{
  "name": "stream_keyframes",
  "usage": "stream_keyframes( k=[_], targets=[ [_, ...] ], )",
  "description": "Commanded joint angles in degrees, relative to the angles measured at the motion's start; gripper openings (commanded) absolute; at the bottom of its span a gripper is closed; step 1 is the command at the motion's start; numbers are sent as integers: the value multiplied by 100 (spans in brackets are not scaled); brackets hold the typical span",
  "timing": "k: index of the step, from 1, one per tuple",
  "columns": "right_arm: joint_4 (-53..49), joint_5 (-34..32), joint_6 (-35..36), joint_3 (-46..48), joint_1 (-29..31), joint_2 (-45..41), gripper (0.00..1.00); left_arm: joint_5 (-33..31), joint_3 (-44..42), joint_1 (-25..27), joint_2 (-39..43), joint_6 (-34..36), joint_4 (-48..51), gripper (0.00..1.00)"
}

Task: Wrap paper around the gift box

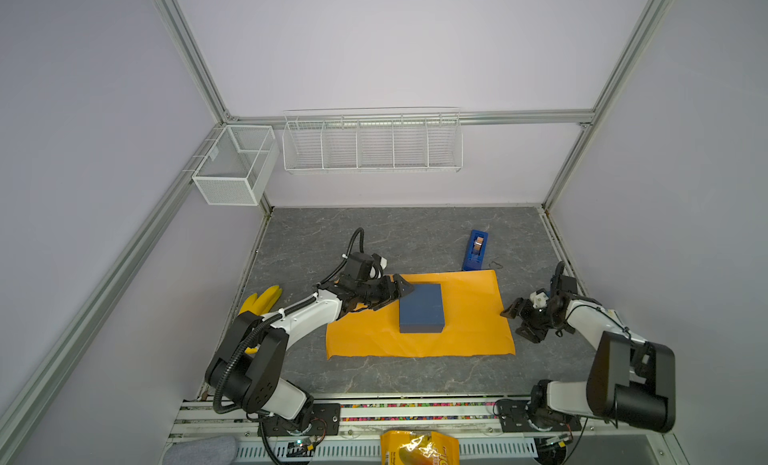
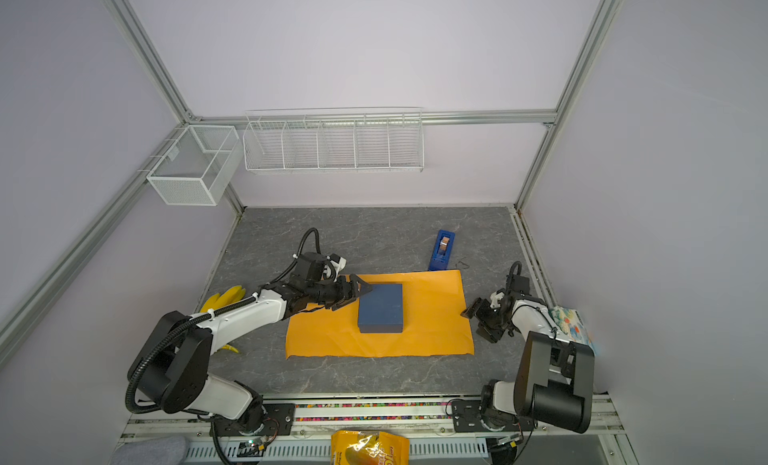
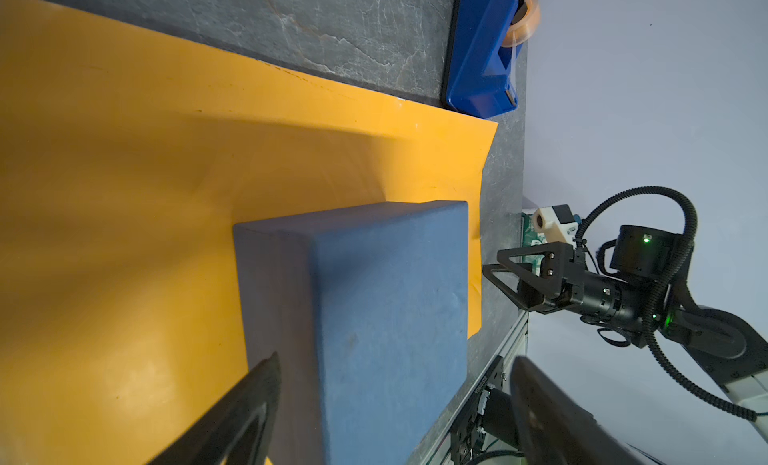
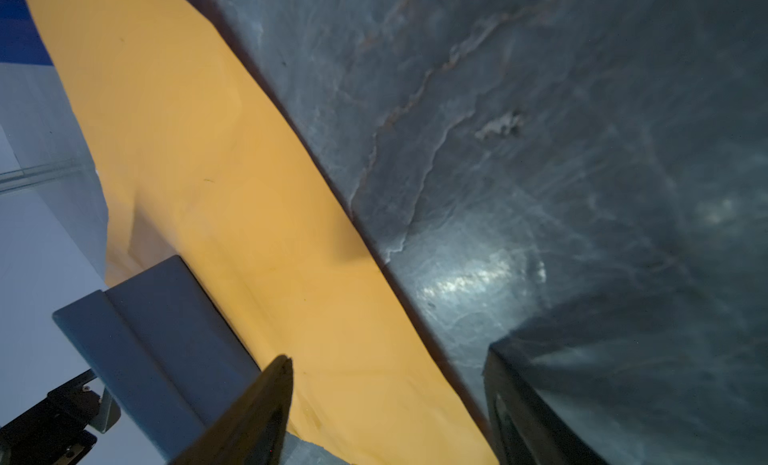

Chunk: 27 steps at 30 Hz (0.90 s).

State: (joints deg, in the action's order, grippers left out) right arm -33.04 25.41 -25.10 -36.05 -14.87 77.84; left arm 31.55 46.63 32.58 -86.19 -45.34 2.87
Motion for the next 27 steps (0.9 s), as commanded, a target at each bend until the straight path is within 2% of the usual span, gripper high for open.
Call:
stream_keyframes(
  k=[1, 5, 16, 21, 24, 27],
  targets=[
    [256, 166, -30, 306, -9, 209, 76, 10, -11, -15, -99, 7, -85, 86],
    [611, 869, 72, 489, -15, 258, 75, 9, -21, -15, -191, -1, -111, 86],
    [1124, 2042, 79, 476, 49, 159, 73, -116, -90, -14, -372, 8, -131, 86],
    [957, 1886, -145, 538, 96, -274, 73, -132, -98, -15, -372, -4, -130, 86],
    [412, 1110, -394, 552, 151, -573, 73, -132, -89, -15, -381, -1, -143, 86],
    [160, 693, -656, 692, 229, -859, 74, -115, -83, -15, -415, -4, -146, 86]
  ],
)
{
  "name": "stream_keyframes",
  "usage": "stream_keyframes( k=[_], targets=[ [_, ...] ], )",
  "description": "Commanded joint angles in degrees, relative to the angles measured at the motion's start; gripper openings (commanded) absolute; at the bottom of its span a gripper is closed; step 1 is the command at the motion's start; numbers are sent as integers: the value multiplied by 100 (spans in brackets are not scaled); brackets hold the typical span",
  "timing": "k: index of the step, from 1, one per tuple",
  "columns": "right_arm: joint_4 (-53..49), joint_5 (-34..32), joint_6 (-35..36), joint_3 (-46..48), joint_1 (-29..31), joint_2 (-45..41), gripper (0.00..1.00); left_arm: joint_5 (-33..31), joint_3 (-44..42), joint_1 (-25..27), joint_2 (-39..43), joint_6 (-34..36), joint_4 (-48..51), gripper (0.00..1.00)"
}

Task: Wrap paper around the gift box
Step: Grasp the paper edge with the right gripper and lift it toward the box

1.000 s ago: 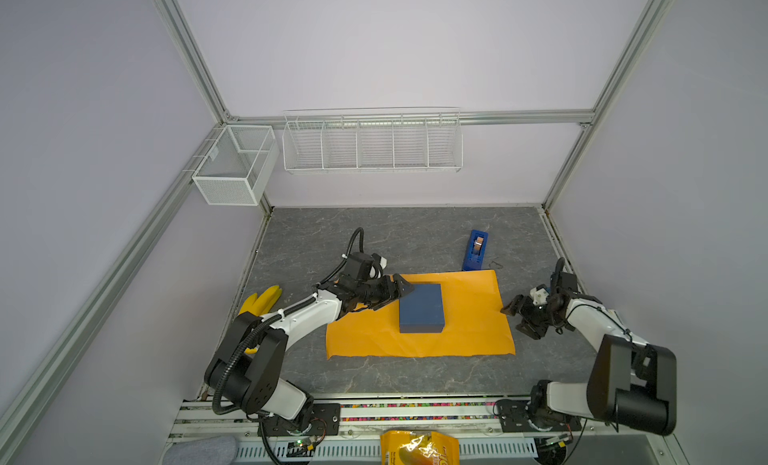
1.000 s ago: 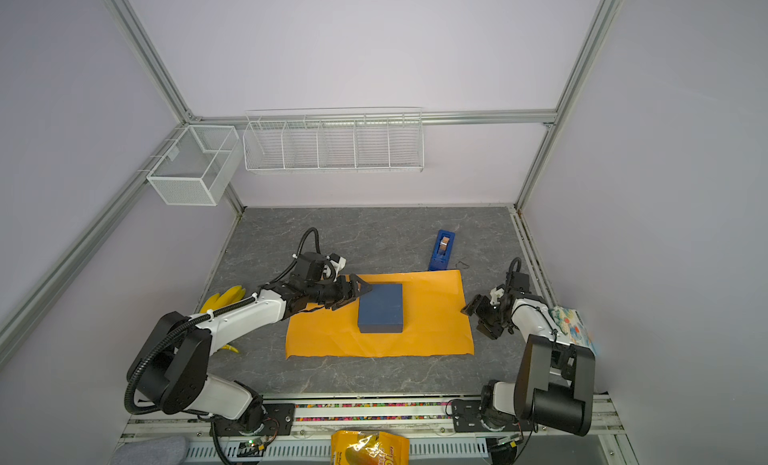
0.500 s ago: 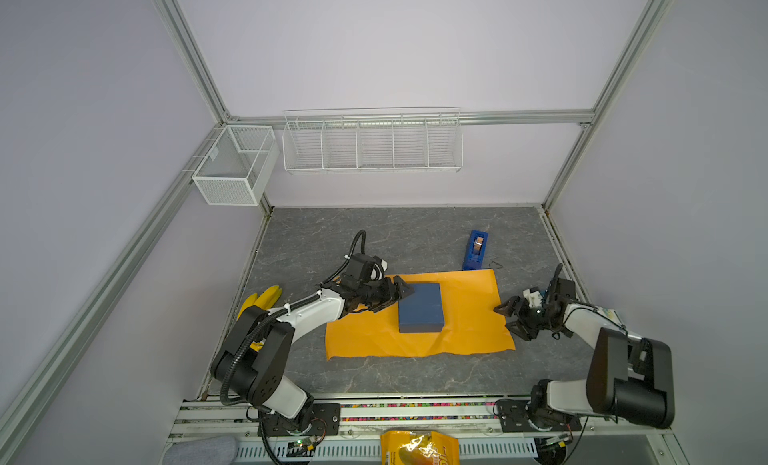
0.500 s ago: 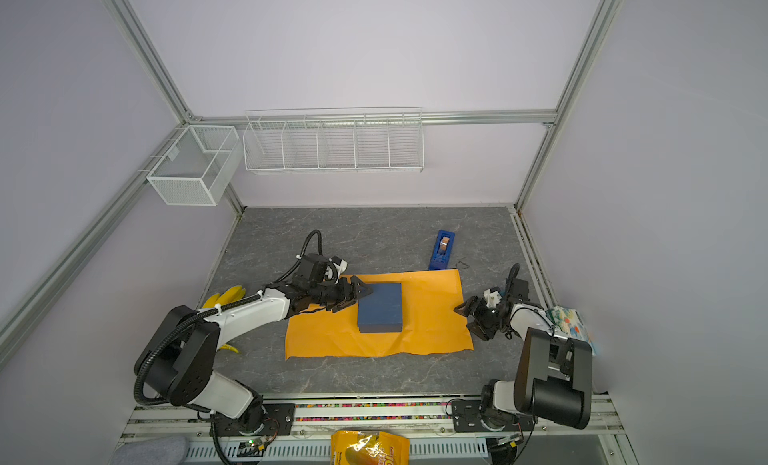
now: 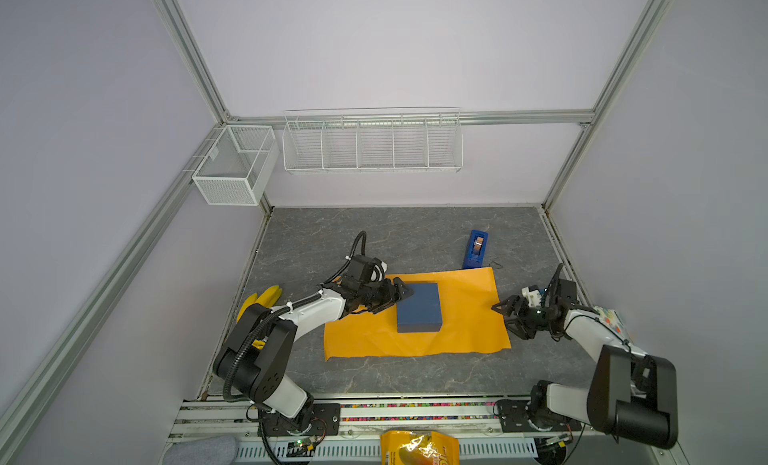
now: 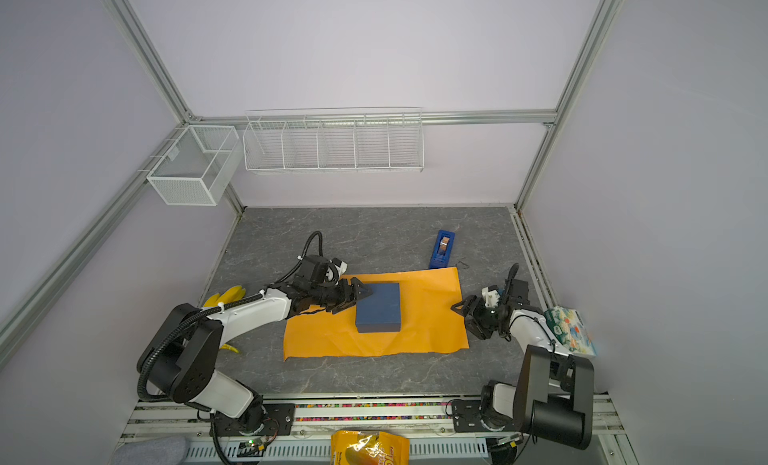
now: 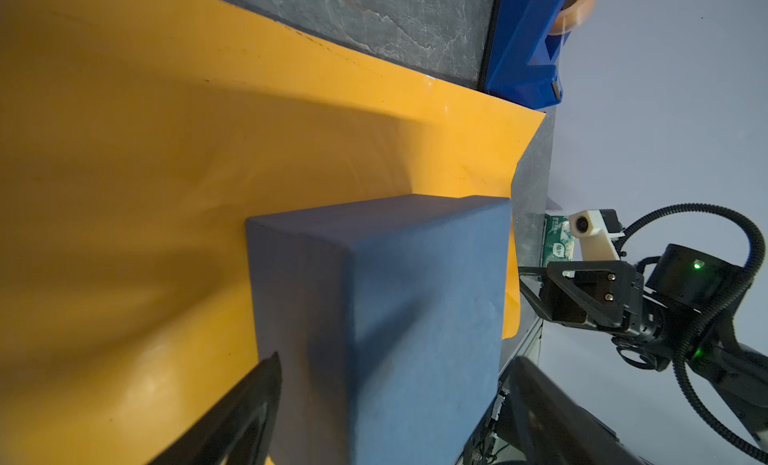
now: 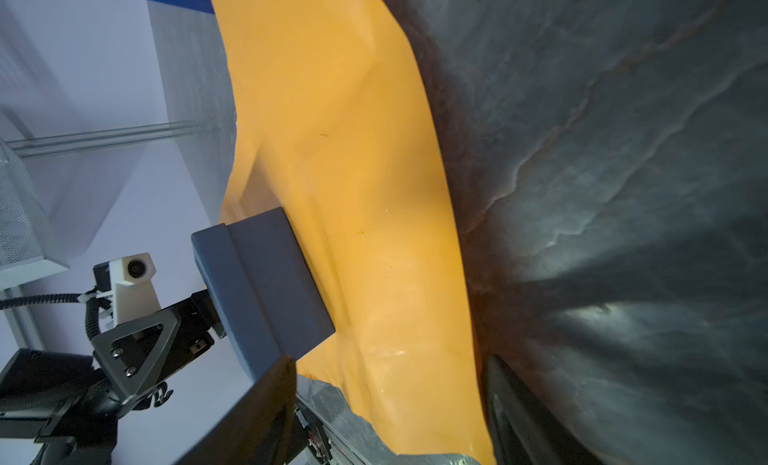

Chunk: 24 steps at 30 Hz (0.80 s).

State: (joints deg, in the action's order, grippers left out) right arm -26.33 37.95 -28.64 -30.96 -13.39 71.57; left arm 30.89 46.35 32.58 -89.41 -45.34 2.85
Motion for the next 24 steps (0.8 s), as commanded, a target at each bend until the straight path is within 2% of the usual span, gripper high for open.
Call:
stream_keyframes(
  k=[1, 6, 11, 20, 24],
  targets=[
    [-584, -707, -398, 231, 122, -325, 75, -41, -41, -15, -112, -1, -153, 86],
    [-523, -635, -641, 430, 421, -664, 75, -5, -33, -15, -139, 6, -175, 86],
    [-607, -609, -726, 387, 671, -899, 69, -5, -45, -14, -121, 8, -178, 86],
    [-1171, -1110, -493, -107, 885, -1302, 40, -110, 24, -12, 9, 100, 26, 86],
    [-1195, -1056, -487, -215, 1049, -1317, 22, -217, 166, -12, 93, 235, 331, 86]
  ],
)
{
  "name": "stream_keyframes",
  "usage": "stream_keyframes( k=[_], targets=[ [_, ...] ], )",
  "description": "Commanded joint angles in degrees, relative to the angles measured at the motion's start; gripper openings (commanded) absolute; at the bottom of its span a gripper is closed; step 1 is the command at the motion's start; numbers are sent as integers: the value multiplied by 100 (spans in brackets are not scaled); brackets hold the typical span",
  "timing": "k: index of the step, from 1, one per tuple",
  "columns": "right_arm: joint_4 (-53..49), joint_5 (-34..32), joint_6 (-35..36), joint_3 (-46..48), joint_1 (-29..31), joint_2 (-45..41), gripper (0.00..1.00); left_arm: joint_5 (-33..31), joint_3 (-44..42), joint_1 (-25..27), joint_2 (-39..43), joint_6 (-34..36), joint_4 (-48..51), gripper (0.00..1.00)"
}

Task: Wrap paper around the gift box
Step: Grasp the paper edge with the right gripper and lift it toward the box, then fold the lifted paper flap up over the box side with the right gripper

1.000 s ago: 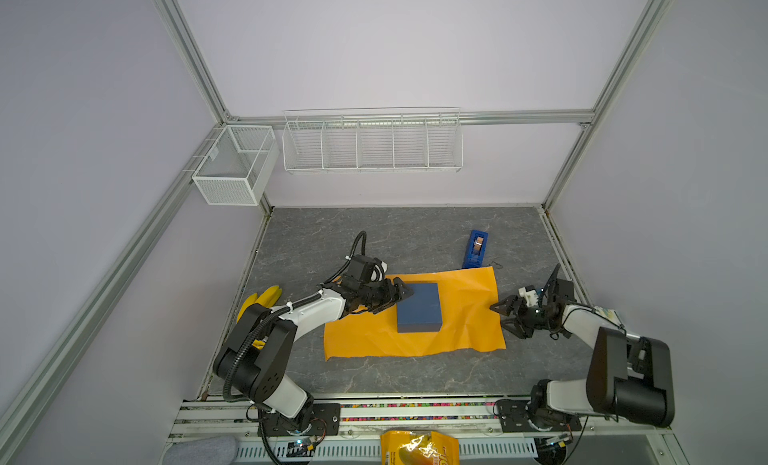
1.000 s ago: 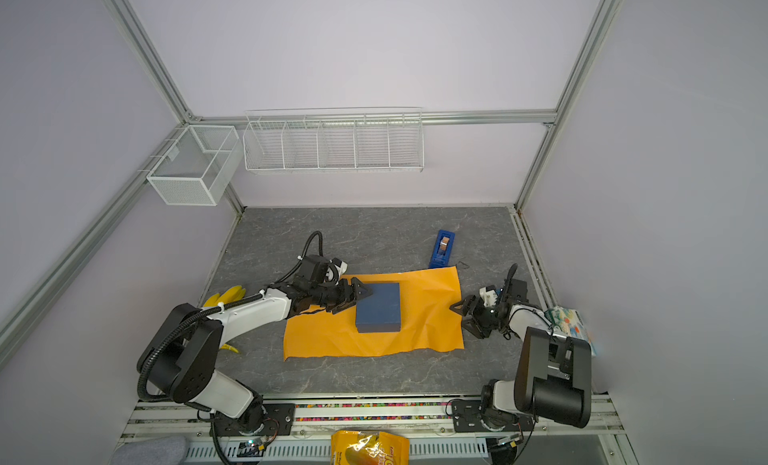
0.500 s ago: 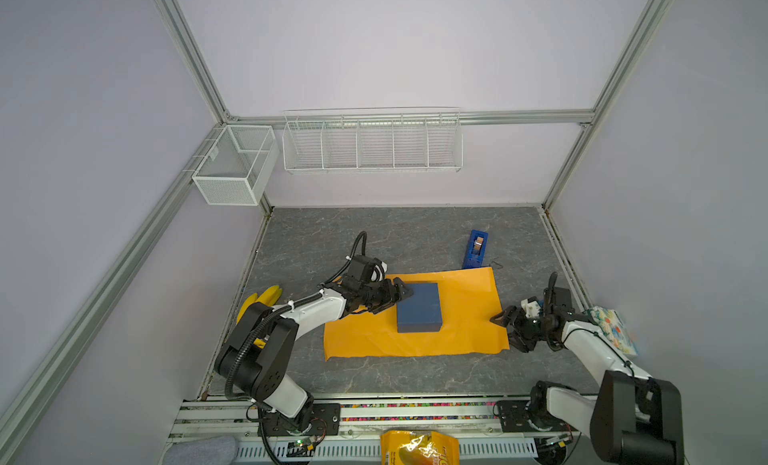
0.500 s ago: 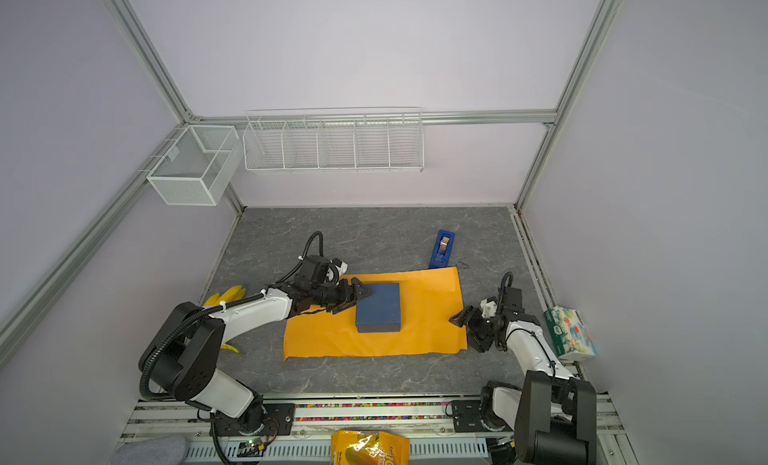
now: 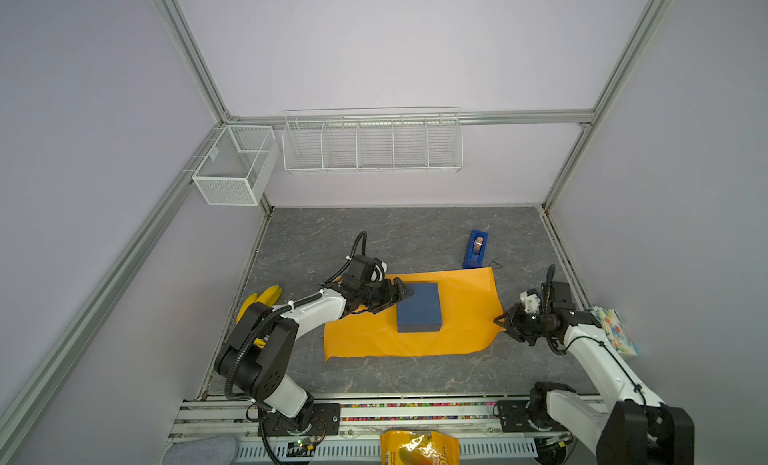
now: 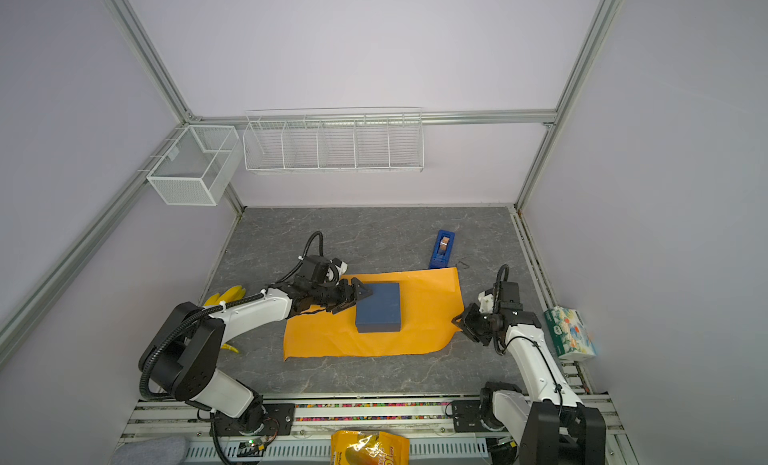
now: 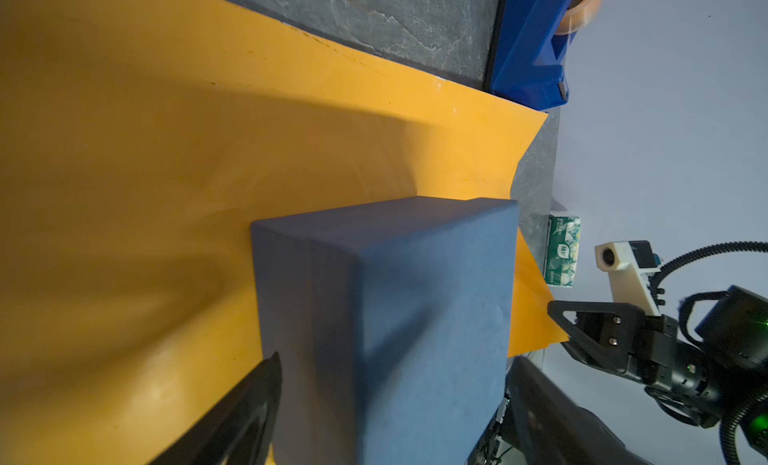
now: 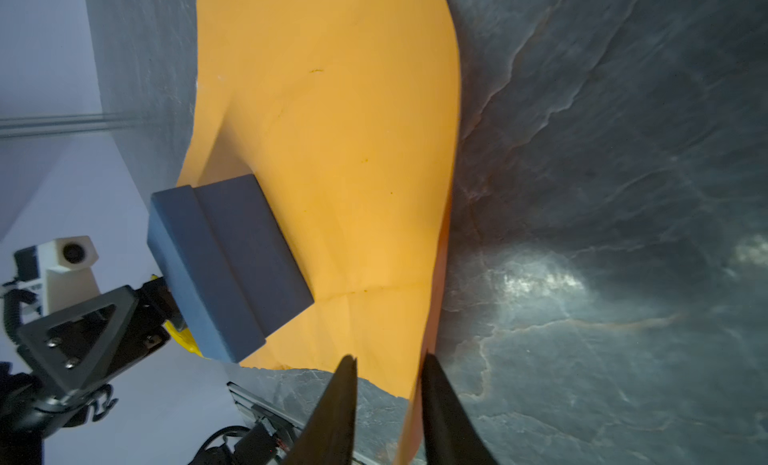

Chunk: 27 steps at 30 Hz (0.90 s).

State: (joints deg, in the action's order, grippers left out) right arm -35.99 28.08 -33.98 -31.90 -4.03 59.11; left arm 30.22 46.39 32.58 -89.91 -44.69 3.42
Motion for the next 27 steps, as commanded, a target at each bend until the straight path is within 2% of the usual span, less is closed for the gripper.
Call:
stream_keyframes(
  k=[1, 5, 9, 18, 22, 27],
  targets=[
    [-228, -64, 32, -152, 175, -73, 18, -194, 213, -15, 179, 206, 381, 85],
    [-222, -116, -11, -328, 486, -144, 7, -306, 487, -14, 293, 399, 846, 86],
    [-136, -274, -163, -636, 1173, -200, 7, -369, 671, -19, 408, 447, 1114, 88],
    [460, -564, -788, -1358, 2998, 124, 7, -304, 1078, 53, 731, 103, 1048, 82],
    [816, -753, -1037, -1605, 3694, 479, 7, -290, 1423, 318, 675, 24, 1000, 81],
    [1168, -756, -1135, -1811, 4268, 911, 7, -175, 1647, 573, 531, -147, 777, 80]
  ],
)
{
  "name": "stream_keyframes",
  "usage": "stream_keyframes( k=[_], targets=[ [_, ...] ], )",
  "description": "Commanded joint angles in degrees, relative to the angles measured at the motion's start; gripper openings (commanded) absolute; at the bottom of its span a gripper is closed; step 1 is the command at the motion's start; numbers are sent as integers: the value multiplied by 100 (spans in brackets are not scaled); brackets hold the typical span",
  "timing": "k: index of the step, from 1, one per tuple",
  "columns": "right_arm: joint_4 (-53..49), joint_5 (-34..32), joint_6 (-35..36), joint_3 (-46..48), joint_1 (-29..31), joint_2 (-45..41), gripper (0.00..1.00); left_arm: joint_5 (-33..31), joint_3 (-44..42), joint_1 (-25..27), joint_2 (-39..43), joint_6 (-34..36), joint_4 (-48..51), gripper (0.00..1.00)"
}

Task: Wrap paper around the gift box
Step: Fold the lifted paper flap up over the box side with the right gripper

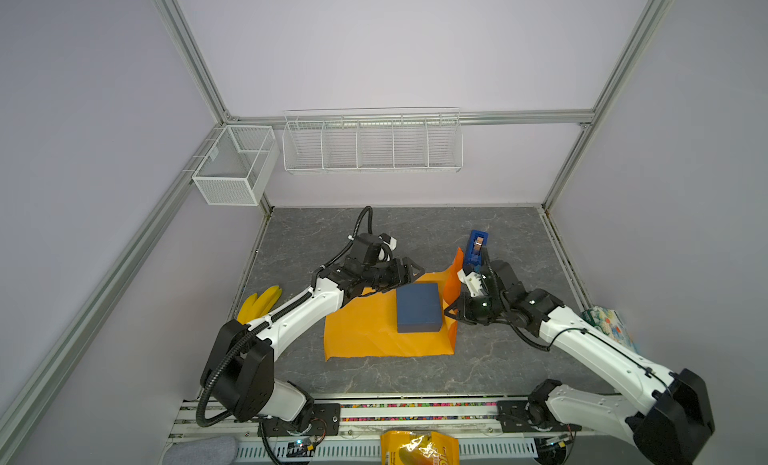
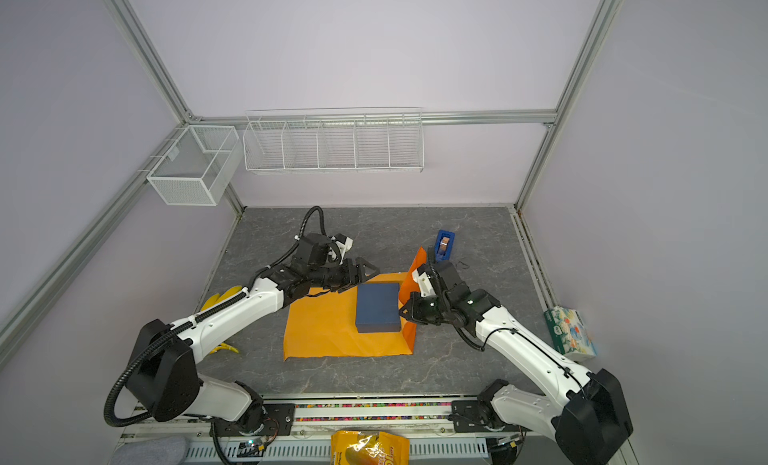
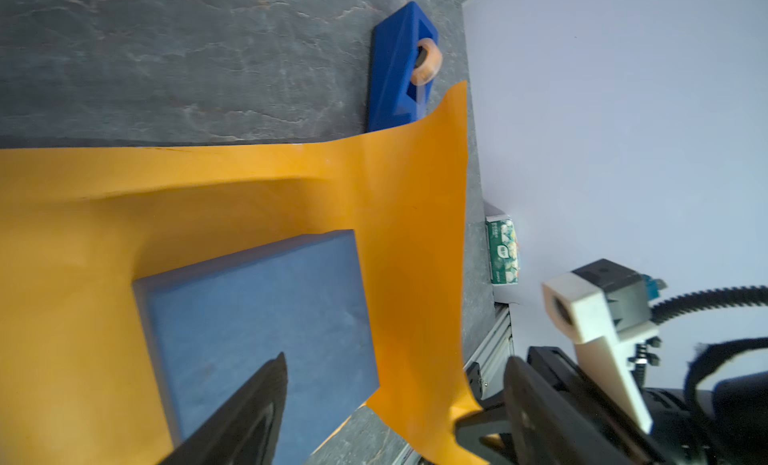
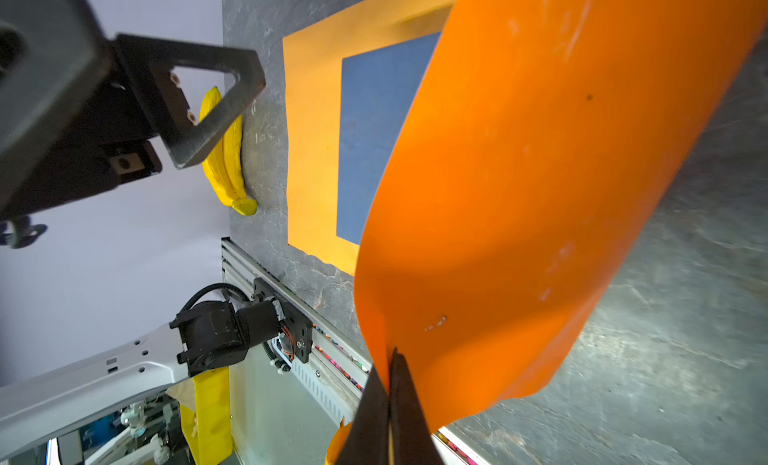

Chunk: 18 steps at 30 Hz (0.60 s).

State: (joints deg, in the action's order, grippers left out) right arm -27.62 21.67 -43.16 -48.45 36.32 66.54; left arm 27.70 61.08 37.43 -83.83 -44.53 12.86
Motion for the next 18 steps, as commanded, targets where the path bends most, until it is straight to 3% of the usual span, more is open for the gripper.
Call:
stream_keyframes(
  k=[1, 18],
  targets=[
    [360, -111, -220, -156, 321, 244, 7, 139, 166, 101, -108, -210, -289, 79],
    [533, 181, -137, -468, 754, 639, 7, 370, 254, 152, -571, 20, -186, 42]
  ],
)
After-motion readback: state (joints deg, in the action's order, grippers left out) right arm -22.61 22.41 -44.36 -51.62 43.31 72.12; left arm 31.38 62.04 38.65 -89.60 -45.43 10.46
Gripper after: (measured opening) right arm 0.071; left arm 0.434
